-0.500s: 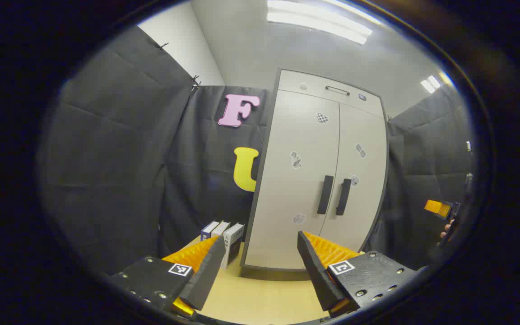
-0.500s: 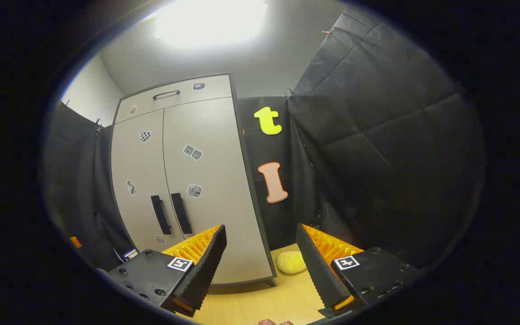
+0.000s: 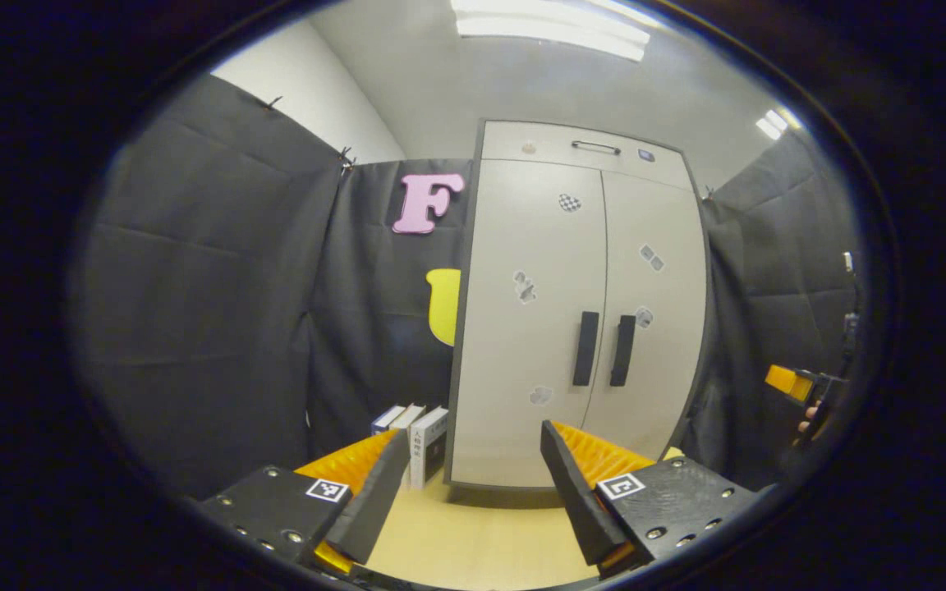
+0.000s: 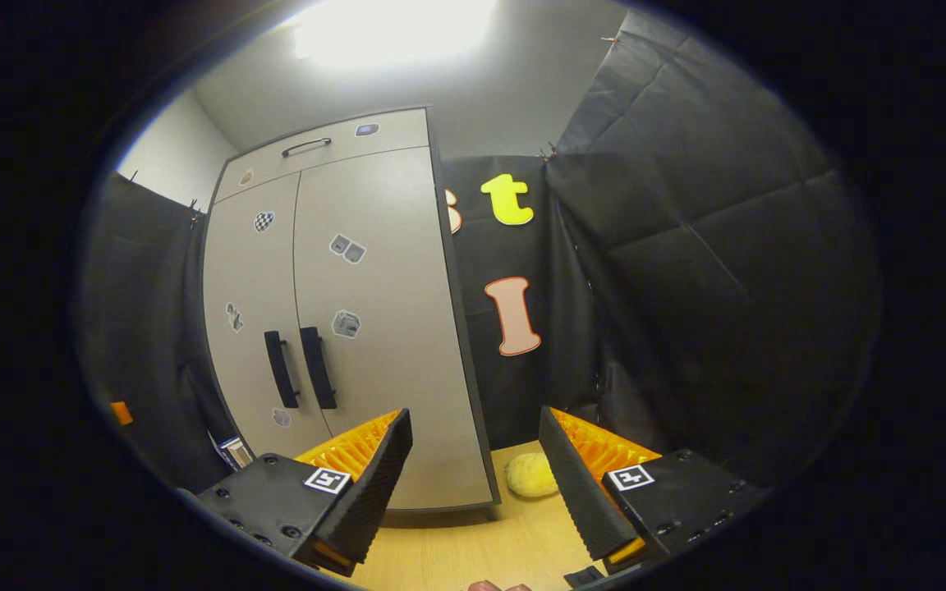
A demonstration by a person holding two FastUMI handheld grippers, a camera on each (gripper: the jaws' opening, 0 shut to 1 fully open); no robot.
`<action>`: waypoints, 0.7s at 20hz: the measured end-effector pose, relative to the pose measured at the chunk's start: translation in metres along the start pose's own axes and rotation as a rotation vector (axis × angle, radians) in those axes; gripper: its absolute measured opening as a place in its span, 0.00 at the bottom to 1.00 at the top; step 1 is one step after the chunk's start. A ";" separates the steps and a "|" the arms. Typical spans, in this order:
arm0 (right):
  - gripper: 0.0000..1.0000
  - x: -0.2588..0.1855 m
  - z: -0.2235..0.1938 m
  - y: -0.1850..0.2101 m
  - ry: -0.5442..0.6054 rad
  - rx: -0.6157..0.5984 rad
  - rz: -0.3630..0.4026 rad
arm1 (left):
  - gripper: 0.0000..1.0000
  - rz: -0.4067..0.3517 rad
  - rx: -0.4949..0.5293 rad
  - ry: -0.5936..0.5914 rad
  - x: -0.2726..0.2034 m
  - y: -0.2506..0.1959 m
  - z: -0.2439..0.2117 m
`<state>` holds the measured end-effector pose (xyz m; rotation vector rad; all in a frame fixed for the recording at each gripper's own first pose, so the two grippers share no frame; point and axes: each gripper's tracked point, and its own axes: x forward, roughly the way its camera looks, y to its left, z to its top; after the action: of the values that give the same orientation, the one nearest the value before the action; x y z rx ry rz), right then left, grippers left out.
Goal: Open the right door of the double-door shoe cabinet with the right hand, and open the left door with the left hand.
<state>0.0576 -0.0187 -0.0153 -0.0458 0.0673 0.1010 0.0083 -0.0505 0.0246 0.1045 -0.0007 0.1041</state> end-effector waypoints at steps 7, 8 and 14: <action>0.98 0.041 -0.018 -0.010 0.063 0.022 0.139 | 0.94 0.133 -0.087 0.039 0.000 -0.047 -0.020; 0.98 0.042 -0.024 -0.008 0.086 0.035 0.170 | 0.94 0.140 -0.106 0.066 -0.002 -0.056 -0.033; 0.98 0.045 -0.050 0.001 0.160 0.048 0.226 | 0.94 0.160 -0.070 0.102 -0.001 -0.070 -0.051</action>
<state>0.0989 -0.0162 -0.0688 0.0022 0.2353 0.3211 0.0139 -0.1146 -0.0332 0.0293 0.0893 0.2694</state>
